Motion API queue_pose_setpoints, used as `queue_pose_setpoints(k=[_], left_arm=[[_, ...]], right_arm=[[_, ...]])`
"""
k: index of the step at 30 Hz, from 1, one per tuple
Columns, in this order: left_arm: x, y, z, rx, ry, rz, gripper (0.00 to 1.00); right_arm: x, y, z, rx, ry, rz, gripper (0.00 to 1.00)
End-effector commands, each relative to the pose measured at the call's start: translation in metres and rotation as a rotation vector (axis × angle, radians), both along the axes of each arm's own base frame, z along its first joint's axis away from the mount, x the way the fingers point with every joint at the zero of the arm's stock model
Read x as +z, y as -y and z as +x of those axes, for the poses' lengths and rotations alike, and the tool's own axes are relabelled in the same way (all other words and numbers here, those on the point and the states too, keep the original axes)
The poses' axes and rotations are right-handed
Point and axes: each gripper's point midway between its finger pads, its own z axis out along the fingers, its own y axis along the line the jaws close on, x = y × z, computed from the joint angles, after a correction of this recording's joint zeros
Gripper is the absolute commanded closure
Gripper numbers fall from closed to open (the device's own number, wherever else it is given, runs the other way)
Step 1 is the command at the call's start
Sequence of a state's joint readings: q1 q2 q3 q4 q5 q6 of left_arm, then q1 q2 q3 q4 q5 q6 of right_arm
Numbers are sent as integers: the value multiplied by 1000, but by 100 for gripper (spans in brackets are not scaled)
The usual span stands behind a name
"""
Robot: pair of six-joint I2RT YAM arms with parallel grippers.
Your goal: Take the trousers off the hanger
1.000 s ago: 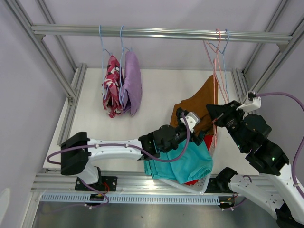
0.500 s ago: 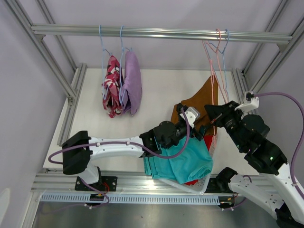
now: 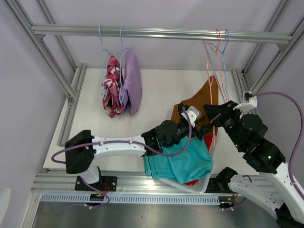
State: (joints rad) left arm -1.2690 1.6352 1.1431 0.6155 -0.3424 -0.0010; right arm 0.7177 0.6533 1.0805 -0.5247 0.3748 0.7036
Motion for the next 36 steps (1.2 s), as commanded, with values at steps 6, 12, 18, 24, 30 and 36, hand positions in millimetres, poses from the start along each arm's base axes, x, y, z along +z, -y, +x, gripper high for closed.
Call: queue_pose_setpoints(k=[6, 12, 18, 24, 30, 36], left_arm=[[21, 10, -2, -34, 26, -75, 1], [4, 16, 12, 26, 81, 2, 1], [-5, 19, 24, 67, 105, 39, 1], [-4, 10, 39, 98, 104, 33, 3], [7, 1, 44, 105, 130, 32, 21], [14, 2, 46, 100, 136, 22, 33]], right_arm=[[36, -8, -3, 44, 106, 95, 100], [38, -9, -4, 51, 105, 109, 100], [43, -12, -8, 77, 112, 118, 100], [49, -5, -18, 87, 130, 124, 100], [48, 2, -22, 76, 131, 109, 100], [43, -2, -23, 91, 123, 110, 100]])
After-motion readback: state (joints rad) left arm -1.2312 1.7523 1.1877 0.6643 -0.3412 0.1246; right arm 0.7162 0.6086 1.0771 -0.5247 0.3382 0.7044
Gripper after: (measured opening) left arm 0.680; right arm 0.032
